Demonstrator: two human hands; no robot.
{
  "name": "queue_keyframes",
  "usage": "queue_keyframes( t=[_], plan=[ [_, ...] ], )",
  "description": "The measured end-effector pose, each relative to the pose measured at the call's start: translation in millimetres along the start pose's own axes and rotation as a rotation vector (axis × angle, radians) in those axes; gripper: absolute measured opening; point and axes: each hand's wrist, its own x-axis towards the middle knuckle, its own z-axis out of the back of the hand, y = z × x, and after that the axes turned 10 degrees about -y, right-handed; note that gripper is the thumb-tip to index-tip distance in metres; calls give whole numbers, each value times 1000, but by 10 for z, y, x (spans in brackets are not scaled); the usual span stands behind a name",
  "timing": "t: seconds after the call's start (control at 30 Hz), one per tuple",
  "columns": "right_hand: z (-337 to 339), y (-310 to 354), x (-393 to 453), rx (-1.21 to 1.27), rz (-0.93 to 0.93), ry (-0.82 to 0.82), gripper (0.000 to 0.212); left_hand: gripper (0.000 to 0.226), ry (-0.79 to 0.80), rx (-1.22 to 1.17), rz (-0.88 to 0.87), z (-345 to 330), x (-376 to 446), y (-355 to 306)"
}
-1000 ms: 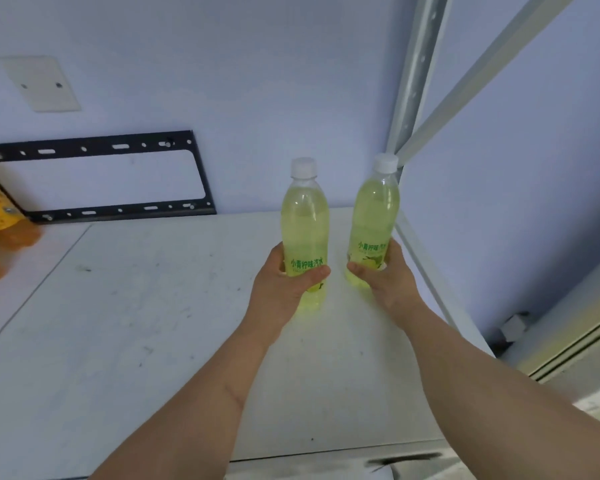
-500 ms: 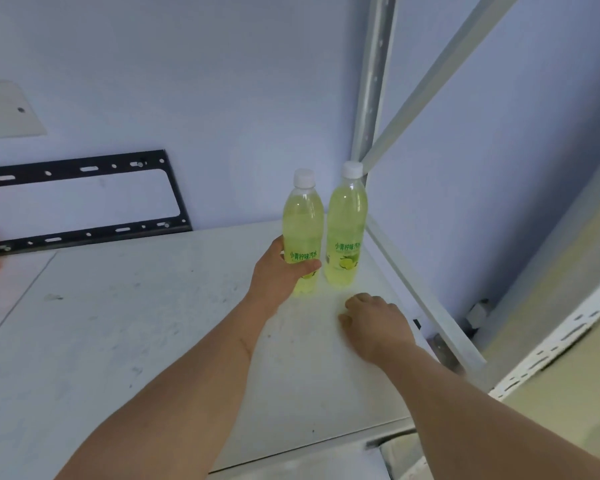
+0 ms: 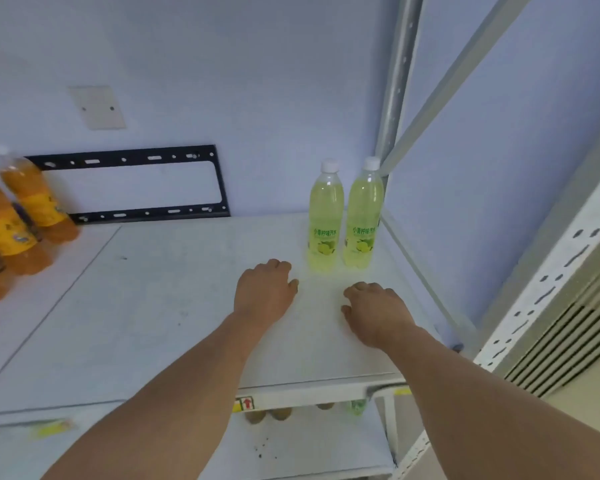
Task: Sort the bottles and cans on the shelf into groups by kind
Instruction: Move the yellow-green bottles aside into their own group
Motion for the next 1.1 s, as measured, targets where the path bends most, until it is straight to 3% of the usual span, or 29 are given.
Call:
queue_keyframes(
  t=[0.17,0.5,1.0,1.1],
  plan=[
    [57,618,-230,-44,207,-64,35,15,-182,307,-233,377,-869,589],
    [231,2294,-574,-61,515,-180,29,14,-238,431,-163,1147,-2063,1796],
    [463,5576,-445,42,577,-184,31,14,-307,479,-19,2062,-2968,4561],
    [493,6095,-295,129,523,-170,37,27,-341,454,53,2131,-3058,5064]
  ],
)
